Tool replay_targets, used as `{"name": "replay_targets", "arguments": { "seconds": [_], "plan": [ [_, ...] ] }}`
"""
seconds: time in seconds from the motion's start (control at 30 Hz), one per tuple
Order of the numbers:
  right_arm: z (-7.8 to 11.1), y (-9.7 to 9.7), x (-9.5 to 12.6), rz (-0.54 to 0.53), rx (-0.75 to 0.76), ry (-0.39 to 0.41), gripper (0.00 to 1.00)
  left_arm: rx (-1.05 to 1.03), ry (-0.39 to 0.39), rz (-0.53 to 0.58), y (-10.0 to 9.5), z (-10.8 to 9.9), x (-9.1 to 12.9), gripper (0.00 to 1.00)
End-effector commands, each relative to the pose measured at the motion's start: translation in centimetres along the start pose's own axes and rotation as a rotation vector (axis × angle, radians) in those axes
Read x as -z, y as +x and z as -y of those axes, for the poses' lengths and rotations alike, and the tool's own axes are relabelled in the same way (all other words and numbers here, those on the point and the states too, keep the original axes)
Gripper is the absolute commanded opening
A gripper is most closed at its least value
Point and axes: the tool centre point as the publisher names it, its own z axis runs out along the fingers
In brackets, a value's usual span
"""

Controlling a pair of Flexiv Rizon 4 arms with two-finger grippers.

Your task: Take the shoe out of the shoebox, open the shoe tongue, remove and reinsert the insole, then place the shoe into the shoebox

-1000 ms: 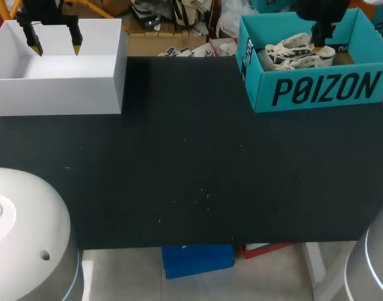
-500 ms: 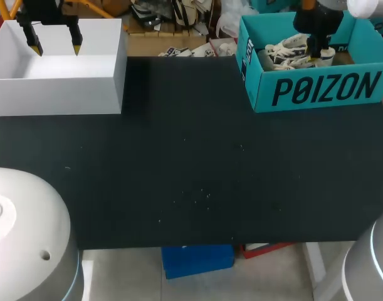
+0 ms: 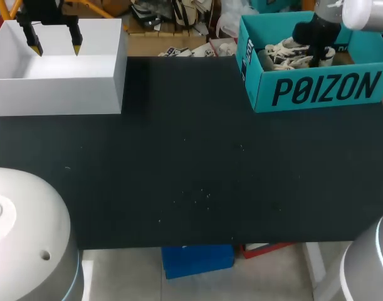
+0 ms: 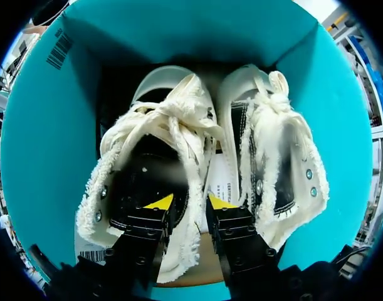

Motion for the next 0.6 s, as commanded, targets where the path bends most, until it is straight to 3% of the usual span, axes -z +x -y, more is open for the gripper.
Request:
{"name": "replay_targets", "arguments": {
  "seconds": [0.03,0.2,0.23,0.3,0.6],
  "plan": [
    [-0.2,-0.7,-1.6,-0.009,0.002,-0.002,0.29,0.001,0.0,0.001,0.0,-0.1,0.1,1.0],
    [-0.5,-0.6,-2.4,-0.011,0.013,0.002,0.29,0.001,0.0,0.001,0.0,-0.1,0.1,1.0],
    [-0.5,-0.6,-2.5,-0.011,0.019,0.006,0.25,0.001,0.0,0.001,0.0,-0.1,0.1,1.0],
    [-0.6,-0.6,-2.5,-0.01,0.021,0.007,0.0,0.001,0.0,0.001,0.0,-0.1,0.1,1.0],
    [-0.4,-0.9,2.2,0.012,0.024,0.011,0.0,0.001,0.0,0.001,0.0,-0.1,0.1,1.0]
  ]
}}
